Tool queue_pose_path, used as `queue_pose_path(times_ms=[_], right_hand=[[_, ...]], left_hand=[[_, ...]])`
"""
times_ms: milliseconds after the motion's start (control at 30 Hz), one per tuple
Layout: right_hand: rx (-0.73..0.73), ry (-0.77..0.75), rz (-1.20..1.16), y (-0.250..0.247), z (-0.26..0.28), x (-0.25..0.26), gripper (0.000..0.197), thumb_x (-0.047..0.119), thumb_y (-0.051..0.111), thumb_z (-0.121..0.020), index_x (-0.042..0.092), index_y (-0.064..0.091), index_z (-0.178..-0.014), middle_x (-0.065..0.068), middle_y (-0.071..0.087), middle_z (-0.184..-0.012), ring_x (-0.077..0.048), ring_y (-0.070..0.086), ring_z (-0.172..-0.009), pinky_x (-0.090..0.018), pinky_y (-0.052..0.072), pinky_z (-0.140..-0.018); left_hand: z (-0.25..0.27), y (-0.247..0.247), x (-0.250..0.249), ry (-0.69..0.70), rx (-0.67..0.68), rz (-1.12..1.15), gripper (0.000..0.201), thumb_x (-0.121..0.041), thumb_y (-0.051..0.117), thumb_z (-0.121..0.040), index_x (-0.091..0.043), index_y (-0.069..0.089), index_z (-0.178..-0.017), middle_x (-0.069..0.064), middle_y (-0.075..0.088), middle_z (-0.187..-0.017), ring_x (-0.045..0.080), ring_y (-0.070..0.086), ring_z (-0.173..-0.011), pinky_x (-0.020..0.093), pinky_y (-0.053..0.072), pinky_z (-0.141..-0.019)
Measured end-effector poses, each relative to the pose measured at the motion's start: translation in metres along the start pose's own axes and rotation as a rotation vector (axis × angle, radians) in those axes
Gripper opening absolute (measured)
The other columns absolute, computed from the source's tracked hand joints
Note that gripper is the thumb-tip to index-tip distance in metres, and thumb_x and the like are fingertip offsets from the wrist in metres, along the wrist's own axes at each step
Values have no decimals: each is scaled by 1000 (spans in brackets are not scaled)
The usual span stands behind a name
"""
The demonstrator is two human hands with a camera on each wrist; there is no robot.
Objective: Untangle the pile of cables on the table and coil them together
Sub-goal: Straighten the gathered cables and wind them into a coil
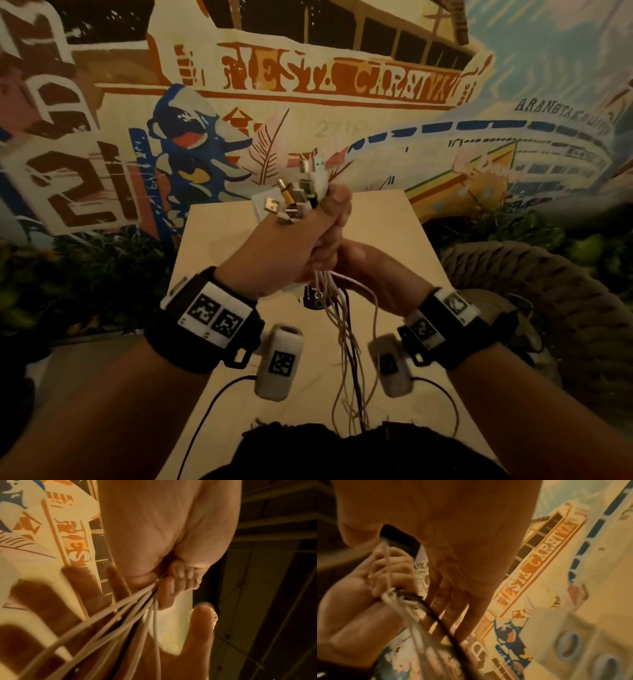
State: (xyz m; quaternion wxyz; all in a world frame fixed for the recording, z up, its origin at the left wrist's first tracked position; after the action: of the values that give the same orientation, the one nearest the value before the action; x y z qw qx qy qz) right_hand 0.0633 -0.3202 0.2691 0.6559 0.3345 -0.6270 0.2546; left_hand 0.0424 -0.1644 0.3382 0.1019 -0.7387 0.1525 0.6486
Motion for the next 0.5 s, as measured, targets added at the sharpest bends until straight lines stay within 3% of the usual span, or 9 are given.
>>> queue_pose_path(times_ms=[67, 100, 167, 233, 333, 367, 433, 500], right_hand=[[19, 38, 99, 9, -9, 8, 62, 52, 69, -88, -2, 61, -119, -18, 73, -95, -27, 72, -86, -34, 57, -81], [35, 61, 207, 12, -12, 6, 48, 47, 68, -91, 2, 66, -108, -25, 68, -81, -26, 68, -69, -33, 58, -71], [7, 122, 309, 15, -13, -6, 32, 41, 63, -97, 11, 68, -89, -37, 53, -73, -28, 56, -54, -28, 52, -54], [-50, 218, 235, 14, -5, -26, 41, 46, 60, -95, 8, 59, -78, -24, 39, -58, -22, 43, -43, -25, 40, -46], [-79, 316, 47, 11, 16, -56, 52, 56, 63, -92, 16, 38, -69, 0, 25, -54, -14, 22, -42, -23, 24, -44], [-90, 343, 28, 9, 23, -64, 55, 62, 65, -87, 20, 35, -68, 1, 23, -56, -14, 19, -44, -23, 23, -45], [-88, 365, 26, 5, 36, -75, 62, 74, 68, -76, 22, 35, -67, -1, 22, -60, -14, 17, -48, -24, 23, -46], [-99, 380, -15, 0, 46, -80, 61, 78, 66, -74, 24, 39, -65, -1, 22, -63, -14, 16, -50, -25, 22, -46]], left_hand=[[1, 4, -2, 8, -21, -178, 35, -36, 46, -105, -12, 51, -80, 2, 37, -55, 15, 30, -48, 18, 32, -46], [3, 5, -4, 15, -11, -226, 37, -37, 48, -106, -14, 52, -77, 7, 35, -56, 20, 29, -49, 20, 34, -47], [4, -4, -5, 31, -16, -301, 34, -45, 59, -100, -23, 55, -75, 2, 41, -56, 20, 36, -49, 29, 38, -51], [4, -20, -2, 42, -49, -302, 22, -37, 73, -92, -22, 59, -83, -7, 47, -61, 12, 41, -51, 26, 38, -51], [8, -44, 3, 18, -100, -329, 16, -18, 77, -90, -22, 62, -95, 6, 37, -63, 17, 35, -52, 26, 36, -49], [9, -50, 4, 9, -140, -359, 15, -14, 75, -92, -23, 63, -94, 8, 38, -63, 19, 36, -52, 26, 36, -49], [11, -55, 8, -50, -223, -451, 15, -10, 69, -94, -23, 63, -89, 1, 47, -62, 16, 41, -48, 24, 37, -51], [12, -57, 15, -138, -254, -412, 21, -8, 63, -94, -25, 62, -82, -4, 45, -57, 13, 39, -46, 26, 35, -53]])
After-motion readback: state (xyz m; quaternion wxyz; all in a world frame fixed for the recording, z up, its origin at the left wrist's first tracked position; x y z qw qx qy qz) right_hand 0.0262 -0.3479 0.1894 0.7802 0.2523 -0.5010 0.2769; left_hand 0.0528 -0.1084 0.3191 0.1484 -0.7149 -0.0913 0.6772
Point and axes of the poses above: each hand's wrist, its own z-axis away from the middle knuckle, its own y-axis out of the palm, x = y × z, the point moved 1 cm from there along -z, towards the middle knuckle
